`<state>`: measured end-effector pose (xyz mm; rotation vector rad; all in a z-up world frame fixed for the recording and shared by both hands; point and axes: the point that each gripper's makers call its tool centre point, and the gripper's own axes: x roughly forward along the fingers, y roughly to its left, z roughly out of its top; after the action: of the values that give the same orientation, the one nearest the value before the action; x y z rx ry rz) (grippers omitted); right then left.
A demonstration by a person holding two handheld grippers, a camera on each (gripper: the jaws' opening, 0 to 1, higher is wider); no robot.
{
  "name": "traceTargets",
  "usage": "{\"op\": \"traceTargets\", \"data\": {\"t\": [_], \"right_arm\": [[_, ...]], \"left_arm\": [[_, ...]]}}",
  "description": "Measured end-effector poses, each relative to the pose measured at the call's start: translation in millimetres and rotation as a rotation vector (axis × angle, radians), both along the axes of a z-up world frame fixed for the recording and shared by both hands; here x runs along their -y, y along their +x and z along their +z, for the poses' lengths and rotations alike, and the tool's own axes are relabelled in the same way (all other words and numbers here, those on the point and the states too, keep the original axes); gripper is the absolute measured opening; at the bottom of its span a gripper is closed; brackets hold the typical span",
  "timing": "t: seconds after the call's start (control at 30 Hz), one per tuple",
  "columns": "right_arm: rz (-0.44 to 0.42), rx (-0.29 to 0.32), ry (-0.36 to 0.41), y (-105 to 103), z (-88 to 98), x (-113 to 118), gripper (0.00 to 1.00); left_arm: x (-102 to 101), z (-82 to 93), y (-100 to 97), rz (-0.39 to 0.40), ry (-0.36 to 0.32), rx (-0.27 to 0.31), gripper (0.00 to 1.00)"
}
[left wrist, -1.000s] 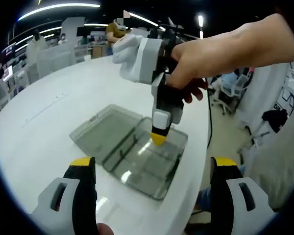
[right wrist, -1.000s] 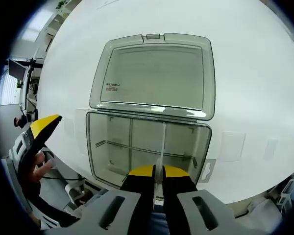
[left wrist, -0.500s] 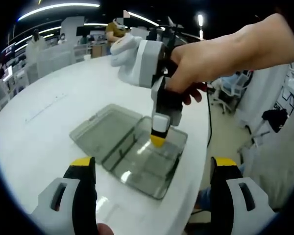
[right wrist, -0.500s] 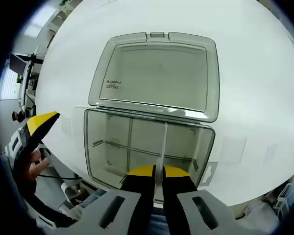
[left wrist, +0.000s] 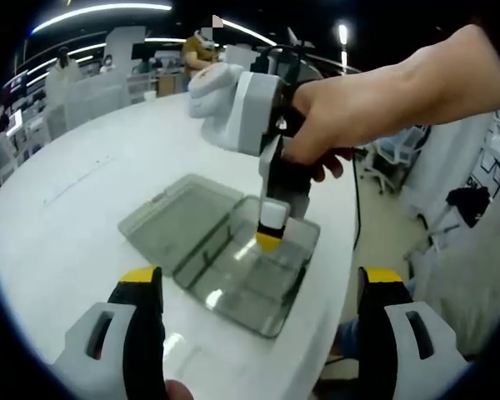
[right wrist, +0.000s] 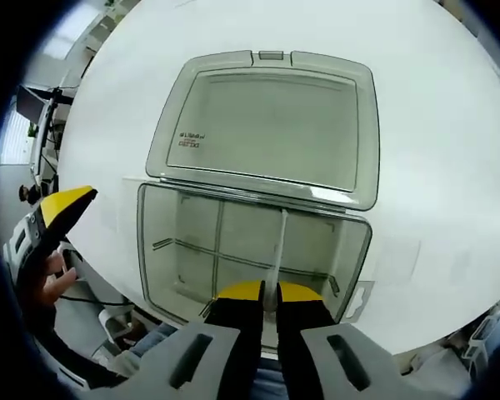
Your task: Insert the divider into the dual guide fixture by aligning both edges with the guide slots and pushing it downward to the bottom, including one-sided entry, uneven engagement, binding, and posture correction.
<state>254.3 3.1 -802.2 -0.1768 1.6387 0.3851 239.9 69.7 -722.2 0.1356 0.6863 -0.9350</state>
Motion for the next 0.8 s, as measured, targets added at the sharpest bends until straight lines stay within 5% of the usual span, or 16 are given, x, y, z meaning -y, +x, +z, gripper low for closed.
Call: {"op": "traceTargets", "data": {"t": [0.8], "right_arm": [[0.006,0.042,-0.009,0.4,-3.1,0.6,0.00]], "left_arm": [[0.3,-2.2,-1.8,0.001,0.003,-0.005,0.94]]}}
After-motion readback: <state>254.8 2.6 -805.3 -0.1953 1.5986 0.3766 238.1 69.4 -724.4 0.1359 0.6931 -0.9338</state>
